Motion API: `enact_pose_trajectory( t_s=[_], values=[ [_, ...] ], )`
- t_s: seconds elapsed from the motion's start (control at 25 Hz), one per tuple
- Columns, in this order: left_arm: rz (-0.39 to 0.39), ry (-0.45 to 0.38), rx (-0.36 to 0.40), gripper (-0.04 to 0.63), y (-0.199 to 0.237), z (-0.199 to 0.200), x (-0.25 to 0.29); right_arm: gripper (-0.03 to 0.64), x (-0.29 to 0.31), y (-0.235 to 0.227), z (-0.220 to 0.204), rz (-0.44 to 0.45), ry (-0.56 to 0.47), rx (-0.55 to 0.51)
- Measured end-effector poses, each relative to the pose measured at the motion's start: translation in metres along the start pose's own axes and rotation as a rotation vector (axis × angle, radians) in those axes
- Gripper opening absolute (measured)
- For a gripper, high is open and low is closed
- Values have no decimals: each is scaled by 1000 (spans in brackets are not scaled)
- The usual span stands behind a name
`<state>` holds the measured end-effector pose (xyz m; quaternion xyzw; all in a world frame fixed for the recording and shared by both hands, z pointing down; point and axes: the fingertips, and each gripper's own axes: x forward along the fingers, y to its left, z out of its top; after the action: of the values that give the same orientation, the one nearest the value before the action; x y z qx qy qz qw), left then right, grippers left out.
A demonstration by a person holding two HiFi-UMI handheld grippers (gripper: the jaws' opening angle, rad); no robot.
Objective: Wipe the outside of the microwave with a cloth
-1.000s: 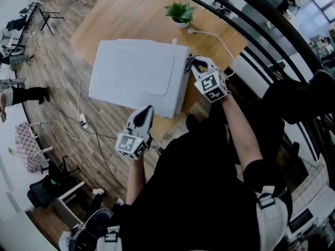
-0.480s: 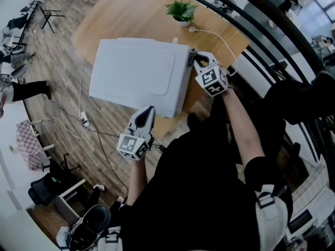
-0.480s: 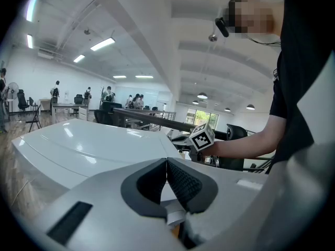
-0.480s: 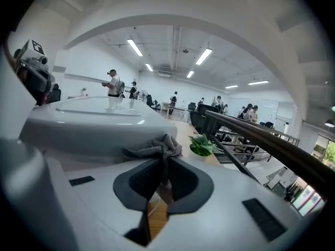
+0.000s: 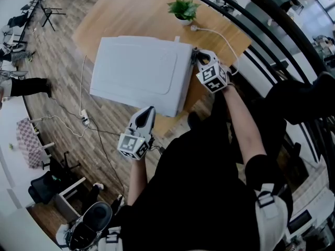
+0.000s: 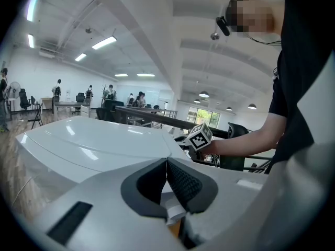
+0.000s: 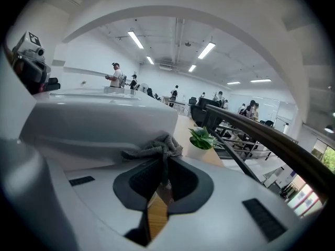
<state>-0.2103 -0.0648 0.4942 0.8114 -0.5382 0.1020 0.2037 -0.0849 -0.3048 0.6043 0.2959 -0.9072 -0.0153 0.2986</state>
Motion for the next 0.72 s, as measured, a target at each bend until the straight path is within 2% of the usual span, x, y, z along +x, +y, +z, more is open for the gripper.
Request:
enact_pose_trajectory(
  t_s=[0.32, 0.72],
  values=[
    [-2, 4, -3, 3, 2, -2, 1, 28, 3, 2, -2, -19, 4, -38],
    [-15, 12, -4, 3, -1, -10, -3, 26, -2, 17, -8, -2, 3, -27]
  ],
)
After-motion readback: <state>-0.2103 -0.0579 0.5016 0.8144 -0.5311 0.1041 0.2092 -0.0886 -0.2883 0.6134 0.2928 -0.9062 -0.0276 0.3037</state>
